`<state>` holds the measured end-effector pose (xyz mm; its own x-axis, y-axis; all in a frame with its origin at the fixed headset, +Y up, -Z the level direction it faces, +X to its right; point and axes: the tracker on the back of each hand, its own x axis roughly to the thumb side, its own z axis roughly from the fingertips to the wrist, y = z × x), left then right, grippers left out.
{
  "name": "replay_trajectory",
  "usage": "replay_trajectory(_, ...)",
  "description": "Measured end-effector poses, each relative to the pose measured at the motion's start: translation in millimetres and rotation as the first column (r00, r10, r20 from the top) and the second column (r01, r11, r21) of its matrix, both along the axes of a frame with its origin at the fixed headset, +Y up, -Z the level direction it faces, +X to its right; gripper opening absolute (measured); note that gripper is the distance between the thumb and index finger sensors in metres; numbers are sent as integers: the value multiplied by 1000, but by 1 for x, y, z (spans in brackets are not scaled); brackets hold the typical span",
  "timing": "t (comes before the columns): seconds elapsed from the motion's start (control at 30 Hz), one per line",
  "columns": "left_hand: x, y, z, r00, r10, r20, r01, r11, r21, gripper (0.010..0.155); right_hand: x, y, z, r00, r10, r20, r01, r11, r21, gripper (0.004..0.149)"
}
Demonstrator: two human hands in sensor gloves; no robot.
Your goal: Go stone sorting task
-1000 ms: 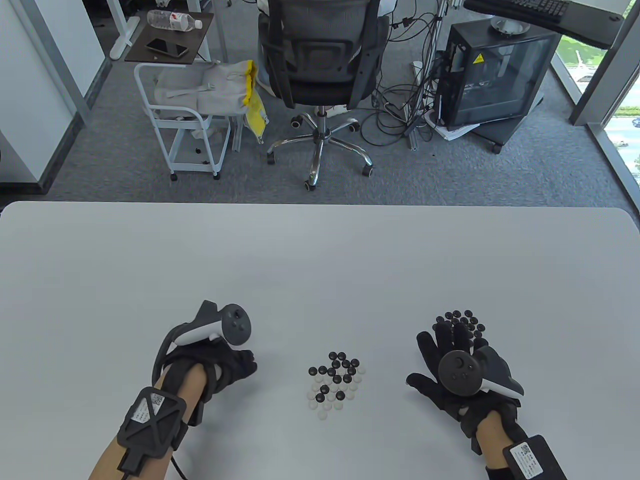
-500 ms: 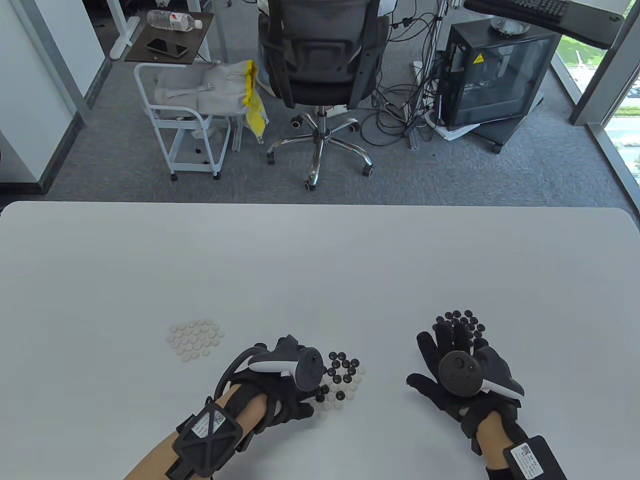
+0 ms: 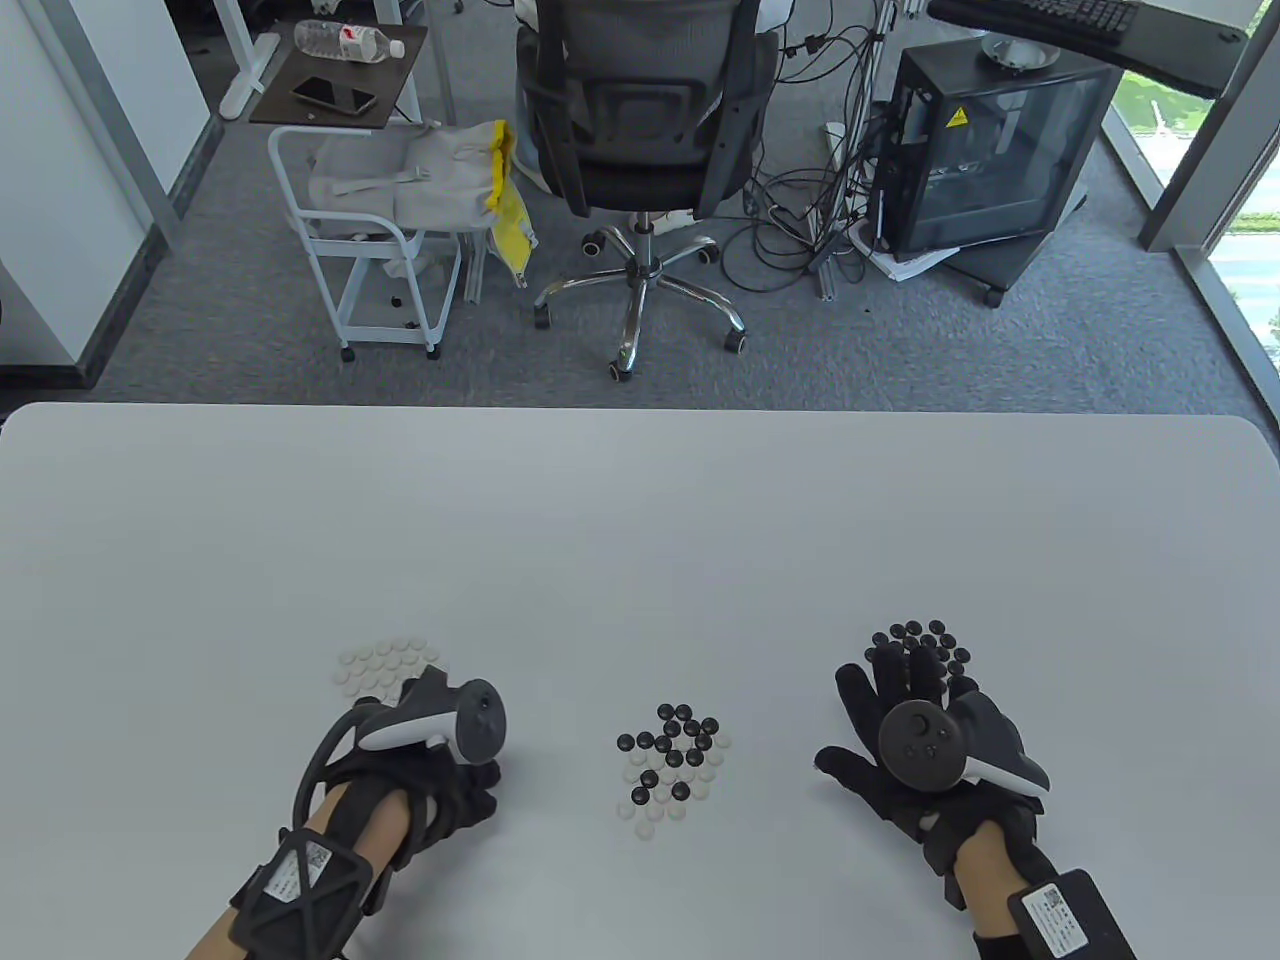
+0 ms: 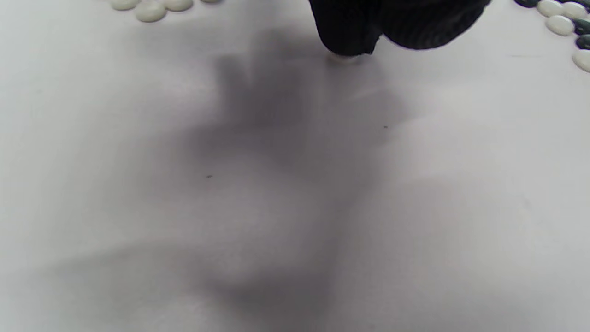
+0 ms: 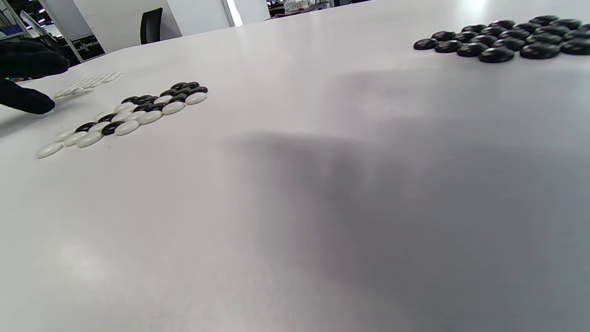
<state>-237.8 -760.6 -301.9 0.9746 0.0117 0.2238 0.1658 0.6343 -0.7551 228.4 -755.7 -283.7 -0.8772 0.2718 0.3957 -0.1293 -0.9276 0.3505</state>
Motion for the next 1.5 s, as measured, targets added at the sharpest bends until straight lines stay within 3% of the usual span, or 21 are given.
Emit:
replay_trajectory(0.13,-22,-3,-15,996,8,-93,-7,1000,6,64,-1,0,0,1000,-2,0,2,1000,2,85)
replay_trajectory(0.43,-41,-7,-43,974,45,-224,-45,999,6,65,1,0,0,1000,-7,7,7,1000,-2,85)
replay_trajectory(0.73,-42,-2,-45,967,59,-248,-56,998,18,69,2,1,0,1000,-14,6,14,1000,5,85)
replay_trajectory(1.0,-38,68,-27,974,25,-224,46,951,306,84,0,-1,0,1000,-11,-3,11,1000,1,85)
replay_trajectory(1.13,-27,100,-10,986,84,-146,-6,885,465,89,0,-1,0,1000,-9,-2,9,1000,-2,85)
replay_trajectory(1.23,-12,119,9,992,121,-38,-74,796,601,89,-1,-1,0,1000,-9,-2,8,1000,-1,85)
replay_trajectory(1.37,1,120,29,991,115,73,-133,691,711,87,-1,-1,0,1000,-8,-4,8,1000,-1,85)
replay_trajectory(1.5,11,103,45,980,144,140,-200,628,752,85,-2,-1,0,1000,-8,-8,8,1000,0,85)
